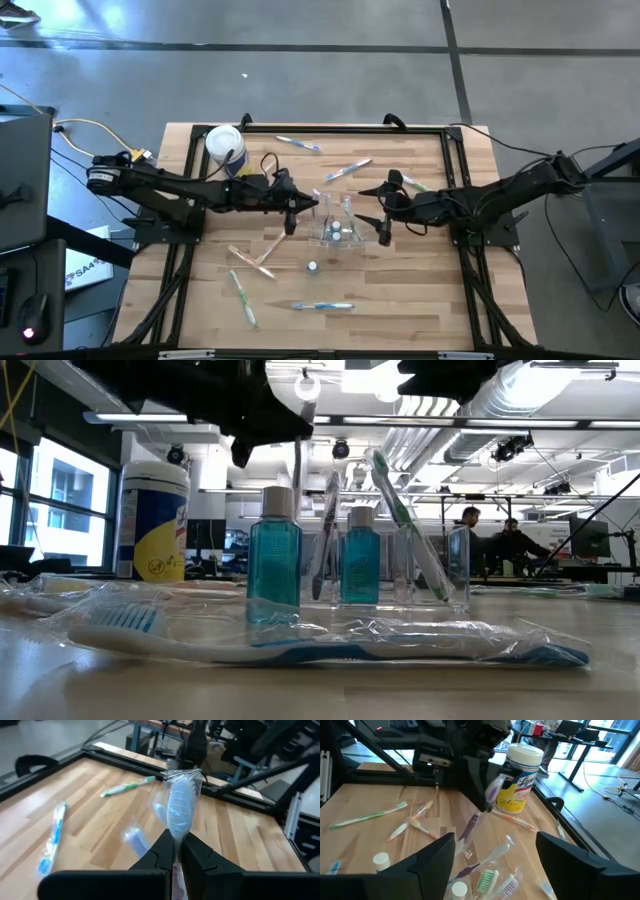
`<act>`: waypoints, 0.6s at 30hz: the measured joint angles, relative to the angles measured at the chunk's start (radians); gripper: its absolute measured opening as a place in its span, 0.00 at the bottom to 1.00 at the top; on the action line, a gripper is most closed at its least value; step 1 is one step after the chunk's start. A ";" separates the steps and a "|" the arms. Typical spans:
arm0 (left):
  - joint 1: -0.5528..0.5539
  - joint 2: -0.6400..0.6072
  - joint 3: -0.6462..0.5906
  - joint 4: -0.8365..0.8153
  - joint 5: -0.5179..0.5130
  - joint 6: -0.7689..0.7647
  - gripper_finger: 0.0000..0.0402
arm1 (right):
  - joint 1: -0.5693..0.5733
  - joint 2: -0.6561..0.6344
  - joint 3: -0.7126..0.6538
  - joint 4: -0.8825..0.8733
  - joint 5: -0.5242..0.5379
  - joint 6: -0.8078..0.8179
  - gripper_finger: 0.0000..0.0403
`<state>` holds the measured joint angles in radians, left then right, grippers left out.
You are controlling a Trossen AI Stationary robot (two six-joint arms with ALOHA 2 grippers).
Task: Pick & Place toothbrushing station
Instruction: Put the purple toothbrush into the transparent organizer
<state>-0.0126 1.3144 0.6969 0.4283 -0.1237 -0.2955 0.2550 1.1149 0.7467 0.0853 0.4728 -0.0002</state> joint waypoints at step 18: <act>0.000 0.143 -0.030 0.148 0.039 -0.036 0.03 | -0.001 0.000 0.000 0.000 0.000 -0.002 0.68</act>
<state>-0.0124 1.4572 0.6674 0.5762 -0.0844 -0.3311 0.2543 1.1149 0.7467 0.0856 0.4732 -0.0021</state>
